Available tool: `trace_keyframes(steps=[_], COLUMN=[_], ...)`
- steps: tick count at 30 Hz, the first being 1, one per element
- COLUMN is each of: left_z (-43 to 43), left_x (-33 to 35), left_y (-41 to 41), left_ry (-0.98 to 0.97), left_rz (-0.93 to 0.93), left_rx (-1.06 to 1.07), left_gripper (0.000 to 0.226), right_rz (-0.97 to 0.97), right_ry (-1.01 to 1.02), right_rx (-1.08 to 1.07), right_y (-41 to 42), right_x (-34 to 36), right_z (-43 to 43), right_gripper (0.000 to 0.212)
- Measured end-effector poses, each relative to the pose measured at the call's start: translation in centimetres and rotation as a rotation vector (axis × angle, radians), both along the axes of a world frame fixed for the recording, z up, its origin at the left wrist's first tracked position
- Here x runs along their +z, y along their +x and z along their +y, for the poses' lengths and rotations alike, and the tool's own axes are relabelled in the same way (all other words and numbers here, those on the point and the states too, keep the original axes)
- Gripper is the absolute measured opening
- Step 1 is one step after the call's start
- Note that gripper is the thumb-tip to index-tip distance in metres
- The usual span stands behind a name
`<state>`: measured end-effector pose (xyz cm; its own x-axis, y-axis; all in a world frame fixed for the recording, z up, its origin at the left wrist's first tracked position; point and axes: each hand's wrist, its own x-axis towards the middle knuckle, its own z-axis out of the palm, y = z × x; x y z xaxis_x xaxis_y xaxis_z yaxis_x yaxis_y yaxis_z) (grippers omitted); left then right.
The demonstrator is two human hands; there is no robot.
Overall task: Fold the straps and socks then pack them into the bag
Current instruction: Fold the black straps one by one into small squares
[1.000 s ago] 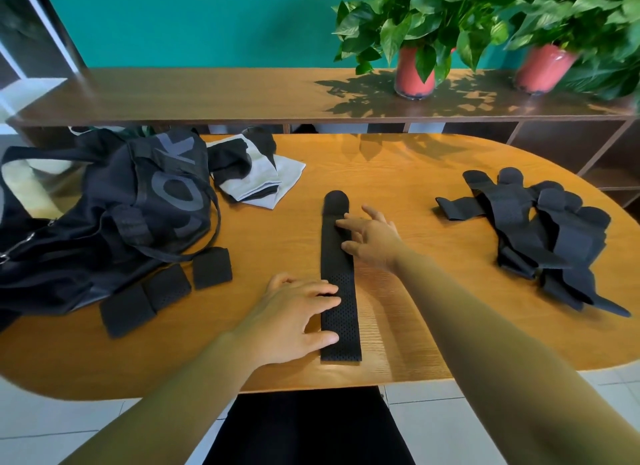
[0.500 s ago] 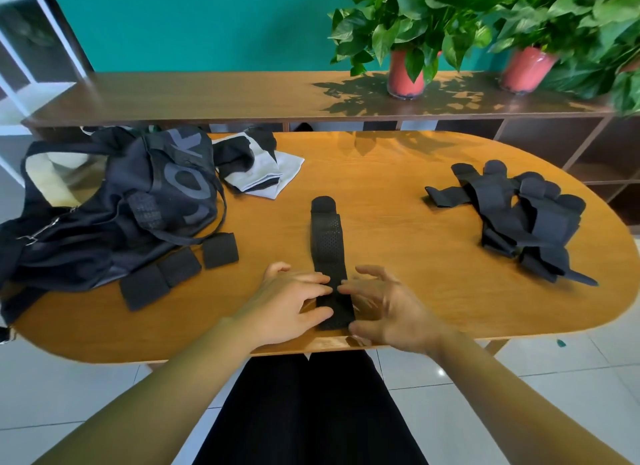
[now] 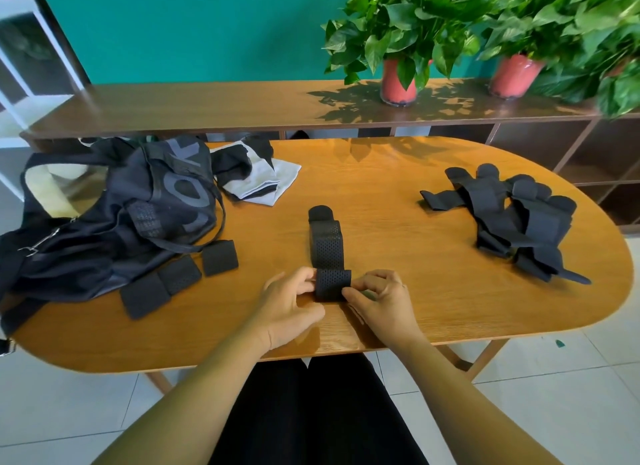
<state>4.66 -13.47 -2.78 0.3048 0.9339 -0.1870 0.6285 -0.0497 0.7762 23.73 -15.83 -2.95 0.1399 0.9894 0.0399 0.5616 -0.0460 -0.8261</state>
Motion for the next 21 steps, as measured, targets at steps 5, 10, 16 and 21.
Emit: trace_keyframes(steps=[5, 10, 16, 21], left_z=[0.7, 1.0, 0.6, 0.5], left_x=[-0.1, -0.6, -1.0, -1.4], left_y=[1.3, 2.3, 2.9, 3.0], left_ry=[0.245, 0.382, 0.527, 0.630], left_rz=[0.028, 0.128, 0.159, 0.227], left_rx=[0.147, 0.201, 0.207, 0.164], left_gripper=[0.041, 0.042, 0.038, 0.033], right_rz=[-0.085, -0.213, -0.337, -0.417], right_ry=[0.036, 0.095, 0.122, 0.120], right_rx=[-0.001, -0.052, -0.111, -0.121], right_y=[-0.1, -0.7, -1.0, -1.2], right_x=[-0.1, -1.4, -2.0, -1.9], right_z=[0.5, 1.1, 1.5, 1.7], right_gripper=[0.015, 0.020, 0.026, 0.028])
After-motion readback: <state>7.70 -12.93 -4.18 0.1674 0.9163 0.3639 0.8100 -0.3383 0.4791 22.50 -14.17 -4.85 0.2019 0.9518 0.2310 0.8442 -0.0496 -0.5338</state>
